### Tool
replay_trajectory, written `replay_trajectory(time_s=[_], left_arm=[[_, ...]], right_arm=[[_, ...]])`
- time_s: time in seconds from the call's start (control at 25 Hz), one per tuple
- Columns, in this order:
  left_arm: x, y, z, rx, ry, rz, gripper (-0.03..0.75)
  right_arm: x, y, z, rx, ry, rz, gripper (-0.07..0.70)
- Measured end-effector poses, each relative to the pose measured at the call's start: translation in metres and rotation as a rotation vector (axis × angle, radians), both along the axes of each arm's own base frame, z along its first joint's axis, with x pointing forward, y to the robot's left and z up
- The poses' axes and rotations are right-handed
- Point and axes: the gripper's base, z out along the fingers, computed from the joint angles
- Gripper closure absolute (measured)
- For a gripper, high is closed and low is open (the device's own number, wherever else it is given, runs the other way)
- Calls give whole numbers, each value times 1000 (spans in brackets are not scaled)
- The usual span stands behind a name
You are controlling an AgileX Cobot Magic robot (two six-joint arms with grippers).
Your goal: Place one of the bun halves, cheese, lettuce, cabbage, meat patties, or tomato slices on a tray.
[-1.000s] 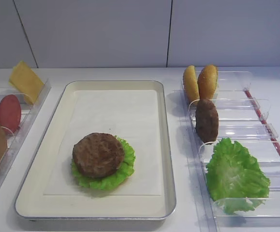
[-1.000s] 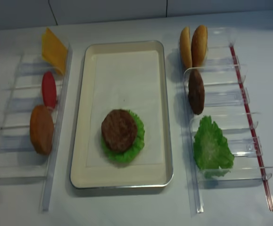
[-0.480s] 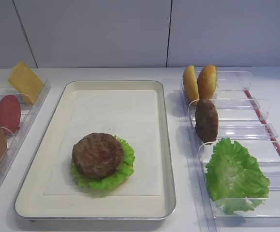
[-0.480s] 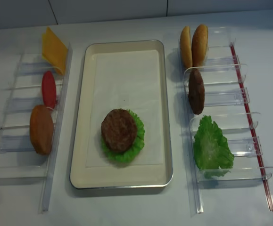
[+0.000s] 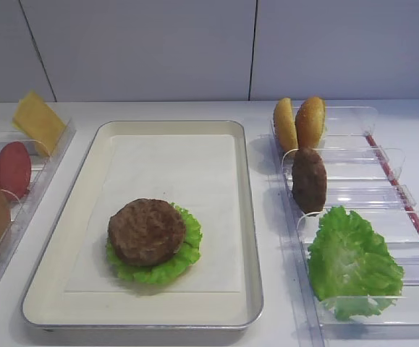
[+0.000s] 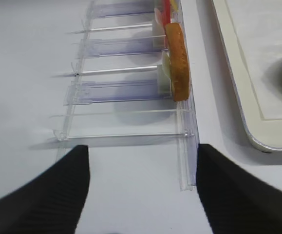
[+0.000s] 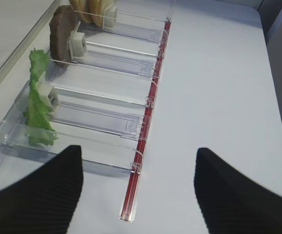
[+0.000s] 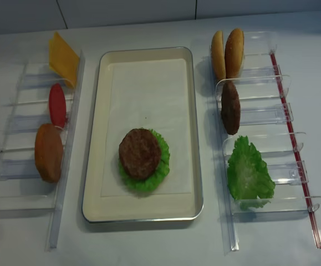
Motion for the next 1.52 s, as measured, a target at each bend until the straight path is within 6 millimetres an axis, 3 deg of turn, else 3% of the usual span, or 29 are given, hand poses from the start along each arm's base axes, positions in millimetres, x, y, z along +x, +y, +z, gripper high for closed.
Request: replay_trajectory(time_s=[0.36,0.68,1.52], left_arm=[[0,0,0,-4,-1,3,259],[0,0,0,-4,-1,3,259],[0,0,0,-4,-1,3,259]], right_arm=[[0,0,0,2,1,-11,133],[-2,1,0,4,1,-191,133],[-2,1,0,5,1,-194,133]])
